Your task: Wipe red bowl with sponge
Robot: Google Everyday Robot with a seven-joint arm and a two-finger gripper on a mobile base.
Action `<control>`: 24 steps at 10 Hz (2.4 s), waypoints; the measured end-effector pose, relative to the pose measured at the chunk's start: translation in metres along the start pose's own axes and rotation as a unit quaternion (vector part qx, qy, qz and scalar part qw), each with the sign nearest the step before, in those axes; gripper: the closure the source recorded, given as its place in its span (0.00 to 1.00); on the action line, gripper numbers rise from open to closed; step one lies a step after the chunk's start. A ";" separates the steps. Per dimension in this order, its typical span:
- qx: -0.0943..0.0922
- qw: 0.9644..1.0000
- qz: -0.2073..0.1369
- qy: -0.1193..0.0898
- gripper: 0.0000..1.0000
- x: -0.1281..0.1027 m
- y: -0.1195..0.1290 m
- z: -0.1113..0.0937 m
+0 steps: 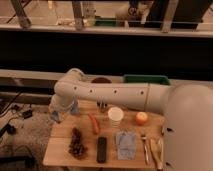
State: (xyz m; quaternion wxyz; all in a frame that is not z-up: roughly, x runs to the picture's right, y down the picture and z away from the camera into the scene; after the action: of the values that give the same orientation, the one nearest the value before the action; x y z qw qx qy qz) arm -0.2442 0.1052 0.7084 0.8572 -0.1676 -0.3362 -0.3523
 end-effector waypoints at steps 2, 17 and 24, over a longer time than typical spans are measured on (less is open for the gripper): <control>0.002 1.000 0.012 0.015 0.91 0.018 -0.006 -0.006; 0.023 0.987 0.139 0.077 0.91 0.172 -0.018 -0.041; 0.026 0.984 0.156 0.082 0.91 0.183 -0.015 -0.045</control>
State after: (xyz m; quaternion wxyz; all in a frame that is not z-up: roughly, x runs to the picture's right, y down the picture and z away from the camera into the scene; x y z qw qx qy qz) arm -0.1383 -0.0189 0.8036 0.9303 -0.1663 -0.2435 -0.2181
